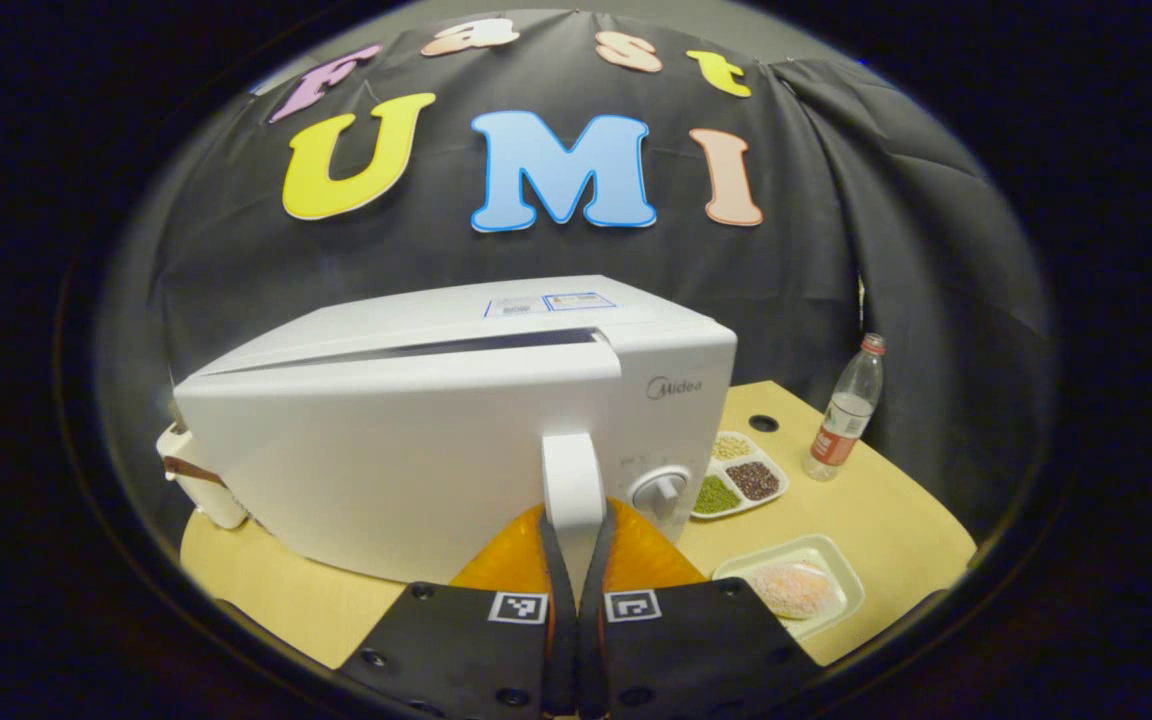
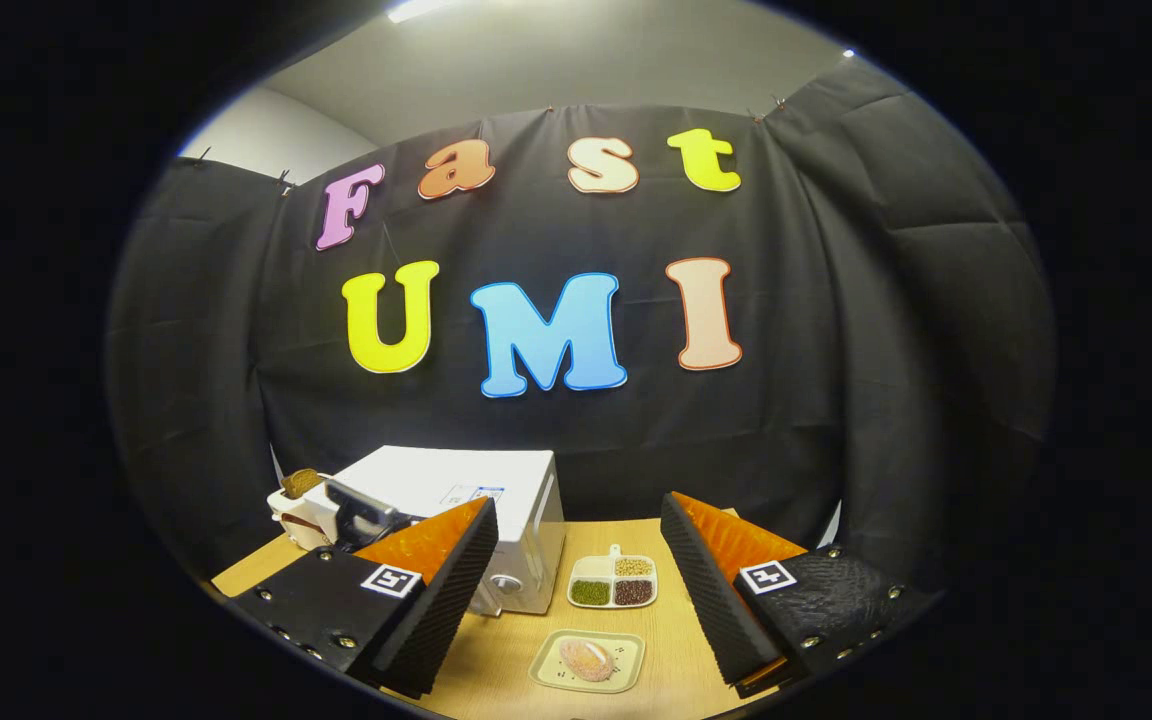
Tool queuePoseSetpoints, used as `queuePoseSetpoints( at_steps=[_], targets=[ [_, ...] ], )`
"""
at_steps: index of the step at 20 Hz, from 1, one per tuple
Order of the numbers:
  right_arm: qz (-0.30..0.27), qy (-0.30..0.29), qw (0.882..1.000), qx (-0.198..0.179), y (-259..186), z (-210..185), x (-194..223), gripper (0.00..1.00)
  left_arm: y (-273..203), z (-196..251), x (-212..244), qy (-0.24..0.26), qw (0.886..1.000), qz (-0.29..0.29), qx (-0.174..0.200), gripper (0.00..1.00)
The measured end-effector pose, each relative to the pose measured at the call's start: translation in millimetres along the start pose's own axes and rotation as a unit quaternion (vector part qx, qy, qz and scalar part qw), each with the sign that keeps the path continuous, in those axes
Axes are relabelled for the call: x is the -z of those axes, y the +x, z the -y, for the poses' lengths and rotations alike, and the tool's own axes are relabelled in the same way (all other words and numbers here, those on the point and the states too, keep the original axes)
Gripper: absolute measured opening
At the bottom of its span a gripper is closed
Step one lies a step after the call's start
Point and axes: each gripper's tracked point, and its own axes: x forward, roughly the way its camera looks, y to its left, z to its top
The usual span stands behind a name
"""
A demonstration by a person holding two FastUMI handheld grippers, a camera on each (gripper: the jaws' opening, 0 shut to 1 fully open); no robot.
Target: Open the microwave oven with the left hand, put the food in, and close the microwave oven.
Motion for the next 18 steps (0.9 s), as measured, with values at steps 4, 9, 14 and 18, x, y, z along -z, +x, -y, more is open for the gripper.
queuePoseSetpoints(
  at_steps=[4, 9, 14, 18],
  targets=[
    [-0.014, 0.022, 1.000, -0.016, 0, -16, 10, 1.00, -31, -1, 15, 0.010, 0.999, -0.009, 0.044, 0.07],
    [-0.003, 0.022, 1.000, -0.021, -20, -37, 11, 1.00, -76, -10, 33, 0.044, 0.994, -0.018, 0.099, 0.06],
    [-0.006, 0.018, 1.000, -0.018, -39, -60, 21, 1.00, -112, -23, 49, 0.052, 0.991, -0.025, 0.123, 0.07],
    [-0.010, 0.014, 1.000, -0.011, -55, -75, 29, 1.00, -140, -35, 63, 0.048, 0.987, -0.036, 0.151, 0.07]
  ],
)
